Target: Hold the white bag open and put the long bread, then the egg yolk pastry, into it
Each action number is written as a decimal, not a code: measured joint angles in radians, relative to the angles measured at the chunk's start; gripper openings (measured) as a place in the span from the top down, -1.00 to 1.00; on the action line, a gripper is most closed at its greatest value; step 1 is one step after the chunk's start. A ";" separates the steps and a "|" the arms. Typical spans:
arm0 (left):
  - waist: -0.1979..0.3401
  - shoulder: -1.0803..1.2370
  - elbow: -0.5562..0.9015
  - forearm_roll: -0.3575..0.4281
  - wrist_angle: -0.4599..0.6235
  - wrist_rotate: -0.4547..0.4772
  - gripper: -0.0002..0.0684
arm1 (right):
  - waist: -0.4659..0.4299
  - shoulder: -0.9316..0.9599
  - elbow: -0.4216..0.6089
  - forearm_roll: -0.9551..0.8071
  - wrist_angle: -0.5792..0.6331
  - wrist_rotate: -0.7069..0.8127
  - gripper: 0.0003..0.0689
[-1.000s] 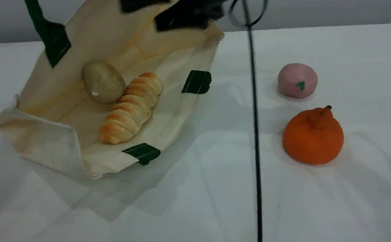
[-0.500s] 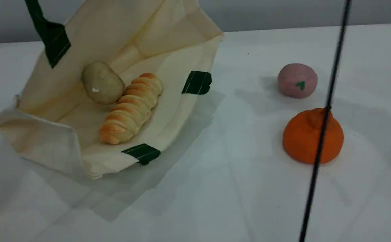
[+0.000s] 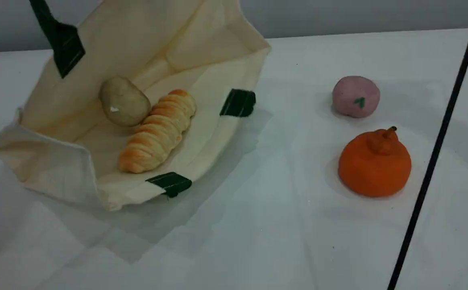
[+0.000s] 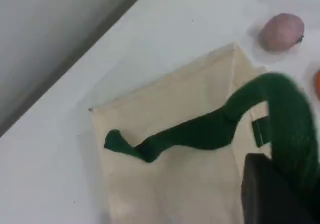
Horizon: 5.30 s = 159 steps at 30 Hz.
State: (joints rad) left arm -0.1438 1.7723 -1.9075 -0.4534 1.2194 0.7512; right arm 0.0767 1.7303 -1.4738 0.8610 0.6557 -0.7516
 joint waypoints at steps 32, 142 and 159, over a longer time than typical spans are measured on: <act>0.001 -0.468 0.053 0.133 0.005 -0.359 -0.74 | 0.003 -0.589 -0.195 -0.208 0.323 0.280 -0.65; 0.222 -1.773 1.404 0.453 -0.140 -0.736 -0.74 | -0.088 -1.730 0.966 -0.709 0.415 0.618 -0.65; 0.197 -1.772 1.404 0.453 -0.140 -0.736 -0.74 | -0.088 -1.730 0.966 -0.709 0.414 0.619 -0.65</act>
State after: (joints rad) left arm 0.0532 0.0000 -0.5039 0.0000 1.0794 0.0148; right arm -0.0115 0.0000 -0.5076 0.1516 1.0701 -0.1327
